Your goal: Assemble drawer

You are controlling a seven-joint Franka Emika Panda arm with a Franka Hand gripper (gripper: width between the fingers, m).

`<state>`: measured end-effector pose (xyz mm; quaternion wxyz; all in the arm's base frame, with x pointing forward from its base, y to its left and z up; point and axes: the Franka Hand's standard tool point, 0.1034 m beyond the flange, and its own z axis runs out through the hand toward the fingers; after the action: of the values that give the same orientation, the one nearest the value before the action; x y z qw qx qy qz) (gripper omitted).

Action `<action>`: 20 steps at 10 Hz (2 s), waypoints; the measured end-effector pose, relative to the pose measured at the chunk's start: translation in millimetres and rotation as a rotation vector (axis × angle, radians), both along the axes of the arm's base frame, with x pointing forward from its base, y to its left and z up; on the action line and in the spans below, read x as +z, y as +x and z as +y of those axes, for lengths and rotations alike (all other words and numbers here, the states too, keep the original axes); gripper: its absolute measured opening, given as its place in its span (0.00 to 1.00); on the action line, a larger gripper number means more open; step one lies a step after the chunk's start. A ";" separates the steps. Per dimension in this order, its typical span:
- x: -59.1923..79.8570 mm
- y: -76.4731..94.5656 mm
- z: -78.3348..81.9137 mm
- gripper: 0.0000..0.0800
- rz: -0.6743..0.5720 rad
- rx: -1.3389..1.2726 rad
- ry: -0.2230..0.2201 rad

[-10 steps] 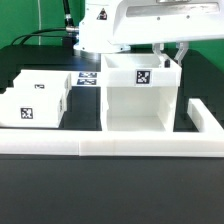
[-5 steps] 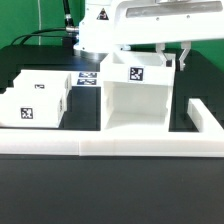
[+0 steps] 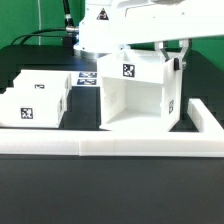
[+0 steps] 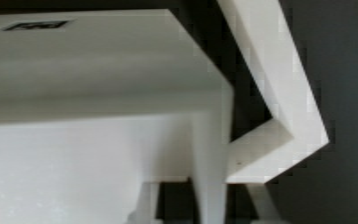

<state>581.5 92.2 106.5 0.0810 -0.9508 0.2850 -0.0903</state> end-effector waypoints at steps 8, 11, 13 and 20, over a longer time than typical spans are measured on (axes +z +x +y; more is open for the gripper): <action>2.3 13.1 -1.1 0.08 -0.051 -0.433 0.152; 2.2 11.8 -1.8 0.08 -0.024 -0.622 0.224; -0.9 17.5 -7.2 0.08 0.002 -0.821 0.292; 2.1 50.2 12.2 0.08 0.016 -0.928 0.363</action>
Offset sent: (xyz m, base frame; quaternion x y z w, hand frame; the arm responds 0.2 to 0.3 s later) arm -0.0042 -0.0126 -0.0296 -0.0039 0.0063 0.2834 0.9590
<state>631.7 104.4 108.6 0.1942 -0.6950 0.6898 -0.0588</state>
